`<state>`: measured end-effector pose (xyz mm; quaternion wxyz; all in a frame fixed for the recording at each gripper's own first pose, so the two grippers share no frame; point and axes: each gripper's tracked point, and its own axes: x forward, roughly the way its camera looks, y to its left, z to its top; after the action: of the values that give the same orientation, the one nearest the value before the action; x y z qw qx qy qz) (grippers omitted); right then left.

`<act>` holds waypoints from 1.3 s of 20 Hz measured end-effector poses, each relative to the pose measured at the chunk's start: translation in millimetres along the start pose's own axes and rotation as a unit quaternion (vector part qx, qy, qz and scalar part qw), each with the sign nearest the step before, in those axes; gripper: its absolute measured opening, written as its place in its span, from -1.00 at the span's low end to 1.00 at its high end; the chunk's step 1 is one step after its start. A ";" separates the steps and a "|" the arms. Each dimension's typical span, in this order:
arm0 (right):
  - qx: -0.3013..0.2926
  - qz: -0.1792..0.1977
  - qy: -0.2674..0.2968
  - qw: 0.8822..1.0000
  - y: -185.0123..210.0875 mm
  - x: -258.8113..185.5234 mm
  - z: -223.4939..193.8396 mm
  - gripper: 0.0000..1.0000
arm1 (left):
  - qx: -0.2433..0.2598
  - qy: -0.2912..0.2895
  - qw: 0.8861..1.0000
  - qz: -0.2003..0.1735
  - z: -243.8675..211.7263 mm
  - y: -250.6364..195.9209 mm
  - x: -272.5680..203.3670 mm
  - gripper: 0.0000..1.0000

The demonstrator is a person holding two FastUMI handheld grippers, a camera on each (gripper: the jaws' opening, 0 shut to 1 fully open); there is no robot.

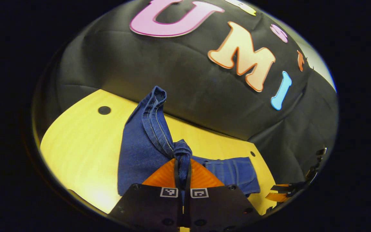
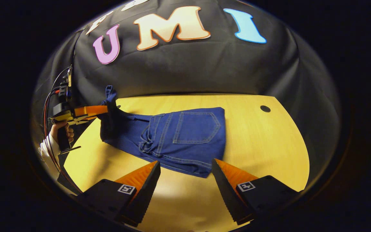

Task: Grasp the waist and the cuffs of the jeans and fold them to make the two legs overlap; first hold the waist and fold one-third of the jeans toward the cuffs, then hold the cuffs and fold the remaining one-third in the same direction to finish folding.

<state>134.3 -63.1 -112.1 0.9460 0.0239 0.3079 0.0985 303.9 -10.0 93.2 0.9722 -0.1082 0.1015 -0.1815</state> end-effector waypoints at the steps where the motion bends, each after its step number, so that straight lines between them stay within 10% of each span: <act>1: 0.003 0.001 -0.002 1.000 -13.3 -3.3 0.7 0.97 | 0.006 -0.003 1.000 -0.006 0.1 -23.5 7.2 -1.00; 10: 0.045 -0.006 -0.017 0.999 -101.7 -21.8 2.5 0.97 | 0.044 0.041 0.994 -0.090 -52.7 -193.3 73.5 -1.00; 20: 0.055 0.000 -0.012 0.998 -108.3 -13.7 -9.6 0.97 | 0.163 0.145 0.972 -0.092 -167.3 -231.5 67.7 -1.00; 22: 0.054 0.000 -0.013 0.998 -109.1 -15.2 -8.3 0.97 | 0.151 0.150 0.973 -0.091 -173.0 -231.8 61.1 -0.88; 23: 0.055 0.002 -0.015 0.998 -107.7 -17.0 -8.4 0.97 | 0.139 0.150 0.974 -0.096 -171.7 -234.9 55.3 -0.48; 24: 0.054 0.003 -0.018 0.998 -107.1 -18.5 -7.1 0.97 | 0.126 0.146 0.976 -0.100 -168.3 -237.9 47.4 -0.71; 26: 0.054 0.007 -0.019 0.998 -102.8 -21.3 -7.3 0.97 | 0.121 0.127 0.981 -0.083 -155.7 -231.7 31.0 0.19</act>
<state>130.9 -168.2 -116.6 0.9483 0.0792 0.2945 0.0881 218.8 -259.6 -3.3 0.9390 0.0259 0.1917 -0.2843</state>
